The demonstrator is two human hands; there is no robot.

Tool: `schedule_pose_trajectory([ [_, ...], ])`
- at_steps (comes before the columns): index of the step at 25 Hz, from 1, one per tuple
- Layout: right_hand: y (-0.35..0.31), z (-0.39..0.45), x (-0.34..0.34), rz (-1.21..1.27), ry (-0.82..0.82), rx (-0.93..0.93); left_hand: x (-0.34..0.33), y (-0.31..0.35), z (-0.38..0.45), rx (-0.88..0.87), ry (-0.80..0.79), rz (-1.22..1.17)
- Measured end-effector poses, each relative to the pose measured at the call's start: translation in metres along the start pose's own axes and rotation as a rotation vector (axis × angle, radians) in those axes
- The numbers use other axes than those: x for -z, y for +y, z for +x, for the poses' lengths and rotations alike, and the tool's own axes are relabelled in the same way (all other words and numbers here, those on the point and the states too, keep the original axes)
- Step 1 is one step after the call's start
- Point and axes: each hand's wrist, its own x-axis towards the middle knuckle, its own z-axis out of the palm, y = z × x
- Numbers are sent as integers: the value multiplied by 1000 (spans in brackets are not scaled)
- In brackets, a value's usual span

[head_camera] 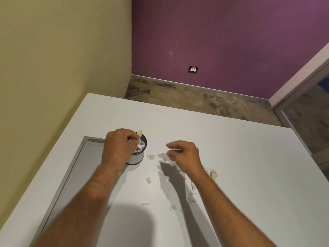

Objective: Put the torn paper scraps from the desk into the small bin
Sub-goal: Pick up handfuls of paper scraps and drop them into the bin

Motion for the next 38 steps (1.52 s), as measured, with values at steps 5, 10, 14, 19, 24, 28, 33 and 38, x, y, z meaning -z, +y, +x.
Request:
schedule_pose_trajectory([
  [5,57,-33,22,-46,39,-66,-9,-3,15,-37,-150,305],
  [10,98,-60,58,-177,171,-152,-21,3,10,-361,34,449],
  [14,111,-67,78,-480,116,-196,-49,13,-8,-653,-106,253],
  [19,107,-67,58,-753,-119,-198,-104,11,-35,-518,-558,453],
  [24,106,-67,36,-850,-138,-96,-143,-1,-51,-415,-691,689],
  [28,107,-71,33,-860,-91,-12,-148,-18,-53,-508,-626,767],
  [33,111,-77,30,-824,-65,88,-141,-24,-66,-465,-501,703],
  [38,119,-82,28,-798,-41,159,-137,-25,-79,-338,-495,604],
])
